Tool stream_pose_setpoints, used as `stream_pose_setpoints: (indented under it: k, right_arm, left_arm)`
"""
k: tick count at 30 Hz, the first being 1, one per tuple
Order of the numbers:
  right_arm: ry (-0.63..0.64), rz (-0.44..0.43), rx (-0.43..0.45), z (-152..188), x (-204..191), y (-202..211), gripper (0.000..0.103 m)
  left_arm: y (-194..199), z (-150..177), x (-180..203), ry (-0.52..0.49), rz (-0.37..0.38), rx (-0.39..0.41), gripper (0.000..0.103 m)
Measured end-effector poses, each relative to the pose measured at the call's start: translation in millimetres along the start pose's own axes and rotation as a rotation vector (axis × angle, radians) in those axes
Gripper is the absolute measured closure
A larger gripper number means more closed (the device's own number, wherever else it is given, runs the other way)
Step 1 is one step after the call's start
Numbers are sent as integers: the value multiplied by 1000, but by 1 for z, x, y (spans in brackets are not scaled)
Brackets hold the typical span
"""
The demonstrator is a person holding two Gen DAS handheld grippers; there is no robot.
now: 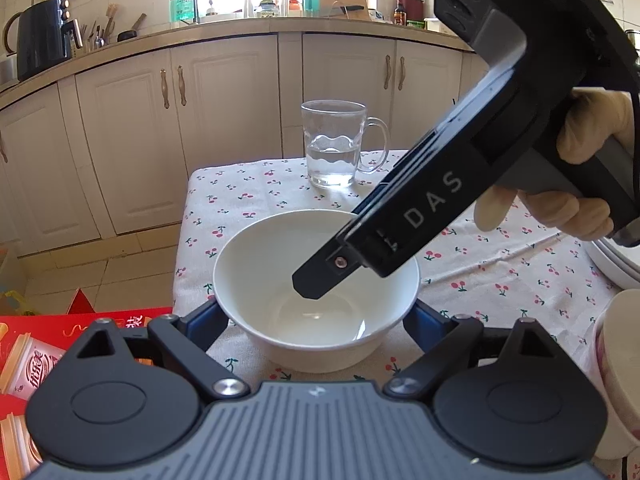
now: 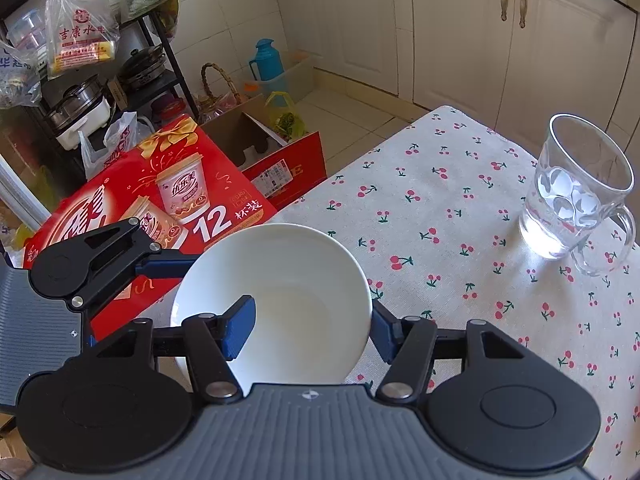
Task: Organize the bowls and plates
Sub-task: 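Lift the white bowl with the right tool and carry it over the bowl stack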
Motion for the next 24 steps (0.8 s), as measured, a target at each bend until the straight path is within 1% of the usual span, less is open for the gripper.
stream_pose_setpoints:
  k: [7,17,24]
  right_arm:
    - [-3,-10,21,9,-11,19,37]
    - [19,-12,62,27,-40,67,37]
    - [28,-14,85,47,-57,97,37]
  left_arm:
    - [23,-3,12,-5,7,1,10]
    - [67,-5,39,-14,16,13,10]
    - [96,-5,60,-17,26,13,10]
Point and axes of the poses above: each gripper's, at about its wrist camera, not at the fingertips, and y roughly against the way its jaws point, x to its right, z to its underside, the point moved 6 cm from there along -y, roughly the way its jaws point, and after that the axes turned 3 degrees about x, right-handed, at the moved point
